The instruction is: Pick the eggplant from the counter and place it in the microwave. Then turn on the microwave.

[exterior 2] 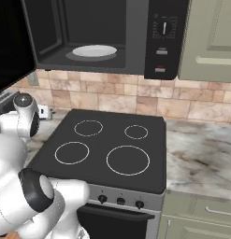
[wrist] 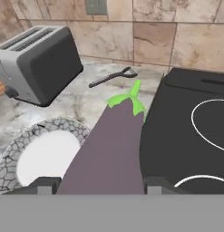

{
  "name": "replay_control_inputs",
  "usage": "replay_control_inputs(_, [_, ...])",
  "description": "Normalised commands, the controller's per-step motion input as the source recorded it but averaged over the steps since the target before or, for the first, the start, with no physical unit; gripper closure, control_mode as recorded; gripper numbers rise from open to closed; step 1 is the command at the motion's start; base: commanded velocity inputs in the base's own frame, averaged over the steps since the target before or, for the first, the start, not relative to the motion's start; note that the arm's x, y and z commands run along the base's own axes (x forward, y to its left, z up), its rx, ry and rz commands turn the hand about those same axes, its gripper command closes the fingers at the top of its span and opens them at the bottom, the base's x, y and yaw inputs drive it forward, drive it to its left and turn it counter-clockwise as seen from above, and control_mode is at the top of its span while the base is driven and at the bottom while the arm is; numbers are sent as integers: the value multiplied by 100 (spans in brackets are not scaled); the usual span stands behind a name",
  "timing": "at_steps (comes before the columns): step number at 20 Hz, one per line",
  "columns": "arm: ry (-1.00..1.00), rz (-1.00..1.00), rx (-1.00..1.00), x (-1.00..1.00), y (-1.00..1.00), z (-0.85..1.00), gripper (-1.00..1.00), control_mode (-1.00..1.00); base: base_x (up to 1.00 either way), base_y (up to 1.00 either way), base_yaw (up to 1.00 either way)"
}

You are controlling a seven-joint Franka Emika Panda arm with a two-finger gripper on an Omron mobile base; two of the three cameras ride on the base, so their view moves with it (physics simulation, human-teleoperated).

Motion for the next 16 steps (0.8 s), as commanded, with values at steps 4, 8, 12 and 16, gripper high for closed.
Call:
replay_control_inputs(4, [0, -19, -6, -35, -84, 62, 100, -100, 0, 0, 0])
replay_control_inputs(8, [0, -21, -5, -45, -83, 64, 100, -100, 0, 0, 0])
replay_control_inputs(12, [0, -18, -3, -47, -69, 64, 100, -100, 0, 0, 0])
replay_control_inputs(16, [-5, -11, -1, -30, -51, 68, 100, -100, 0, 0, 0])
